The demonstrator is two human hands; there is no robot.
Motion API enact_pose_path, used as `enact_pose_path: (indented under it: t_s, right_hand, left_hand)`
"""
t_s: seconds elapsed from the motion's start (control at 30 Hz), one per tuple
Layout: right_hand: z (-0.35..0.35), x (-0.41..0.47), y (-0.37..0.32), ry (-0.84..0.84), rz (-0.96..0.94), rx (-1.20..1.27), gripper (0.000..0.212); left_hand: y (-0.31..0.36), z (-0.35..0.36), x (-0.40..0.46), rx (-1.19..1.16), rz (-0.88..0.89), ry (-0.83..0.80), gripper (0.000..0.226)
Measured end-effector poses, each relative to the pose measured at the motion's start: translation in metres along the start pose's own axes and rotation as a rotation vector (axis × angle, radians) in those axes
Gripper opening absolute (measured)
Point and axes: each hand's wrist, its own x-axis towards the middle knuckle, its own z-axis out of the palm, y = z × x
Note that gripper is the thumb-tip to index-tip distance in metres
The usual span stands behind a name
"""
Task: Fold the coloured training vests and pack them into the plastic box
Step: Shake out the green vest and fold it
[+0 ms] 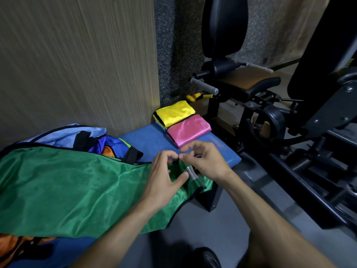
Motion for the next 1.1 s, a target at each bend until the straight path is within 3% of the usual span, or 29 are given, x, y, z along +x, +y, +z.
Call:
enact_pose_path:
  t_s: [0.1,0.17,0.3,0.4,0.53,0.73,0.87,0.97,1.1]
  right_hand:
    - [-0.005,-0.004,-0.001,-0.023,-0.017,0.011,0.017]
    - [-0.007,-0.008,-0.004,-0.040,-0.018,0.054,0.019]
    - [-0.023,-0.013,-0.005,0.032,0.146,0.189,0.018]
    - [-0.047,-0.014,0.019,0.185,0.337,-0.068,0.022]
    - [-0.063,-0.019,0.043,-0.013,0.562,-0.257,0.025]
    - [-0.054,-0.017,0.061,0.079,0.485,-0.088,0.025]
    - [-0.046,-0.013,0.063,0.054,0.329,-0.172,0.025]
    - [-0.049,-0.009,0.061,0.070,0.272,-0.073,0.025]
    - [-0.048,0.000,0.061,0.138,0.165,-0.011,0.025]
  left_hand:
    - [-0.006,0.002,0.009,-0.124,-0.038,-0.163,0.073]
    - [-0.011,0.004,0.017,-0.157,-0.057,-0.252,0.076]
    - [-0.015,0.003,0.029,-0.056,-0.019,-0.324,0.044]
    - [-0.016,0.003,0.040,0.045,0.053,-0.376,0.012]
    - [-0.007,0.007,0.058,0.117,0.096,-0.506,0.011]
    - [0.006,0.017,0.073,0.102,0.099,-0.703,0.013]
    - [0.001,0.023,0.072,0.148,0.142,-0.629,0.010]
    - [-0.005,0.026,0.069,0.223,0.166,-0.539,0.018]
    - [-0.002,0.029,0.065,0.300,0.242,-0.323,0.014]
